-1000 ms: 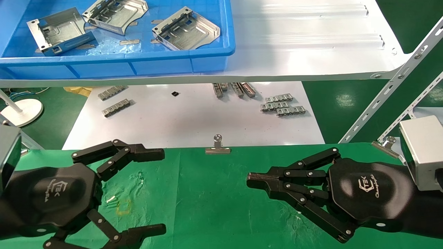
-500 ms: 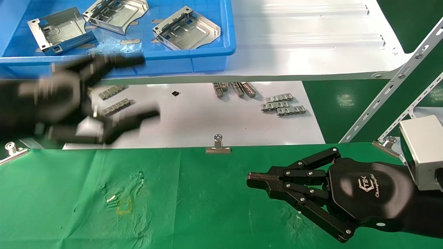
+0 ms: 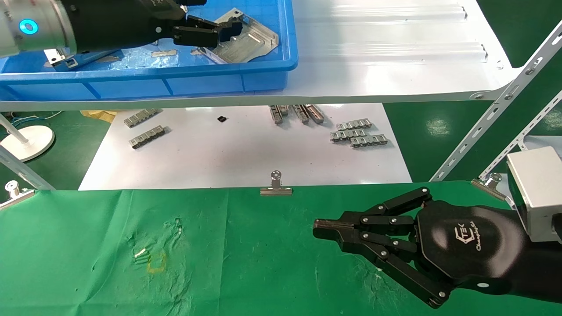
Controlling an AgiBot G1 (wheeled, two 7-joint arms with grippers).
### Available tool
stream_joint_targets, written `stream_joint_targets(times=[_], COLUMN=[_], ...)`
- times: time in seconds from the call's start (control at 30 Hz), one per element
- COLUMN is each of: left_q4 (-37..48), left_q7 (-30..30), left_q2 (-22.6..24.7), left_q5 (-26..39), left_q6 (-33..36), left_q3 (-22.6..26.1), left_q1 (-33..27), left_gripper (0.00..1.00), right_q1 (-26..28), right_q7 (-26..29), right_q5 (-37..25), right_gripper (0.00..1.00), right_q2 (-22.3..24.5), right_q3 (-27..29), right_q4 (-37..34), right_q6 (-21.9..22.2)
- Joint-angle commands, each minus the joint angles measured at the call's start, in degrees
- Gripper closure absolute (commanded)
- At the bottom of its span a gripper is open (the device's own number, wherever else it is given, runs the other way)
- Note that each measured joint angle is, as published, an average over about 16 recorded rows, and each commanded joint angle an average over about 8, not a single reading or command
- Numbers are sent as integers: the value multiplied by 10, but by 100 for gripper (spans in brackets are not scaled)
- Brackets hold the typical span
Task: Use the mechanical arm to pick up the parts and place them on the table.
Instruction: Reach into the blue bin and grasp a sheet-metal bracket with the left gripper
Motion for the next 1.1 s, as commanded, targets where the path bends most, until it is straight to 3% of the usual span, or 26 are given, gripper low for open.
stream_joint_targets(times=[0.03,0.1,0.17,0.53,1.1], left_q4=[52,85,114,220,265], left_q7=[12,20,26,40,63], left_q2=[23,36,47,85,101], left_q5=[21,31,39,74,81], left_q6=[-7,-10,-11,-21,-31], left_q3=[12,18,24,46,51], left_q1=[-28,-45,-60,-112,-131], left_gripper=[60,85,100,100,100], right_q1=[0,0,0,0,0], right_q7=[0,0,0,0,0], right_q5=[0,0,0,0,0], right_gripper=[48,23,0,0,0], right_q2=[0,0,0,0,0], right_q3=[0,0,0,0,0], right_q4=[0,0,0,0,0], right_q6=[0,0,0,0,0])
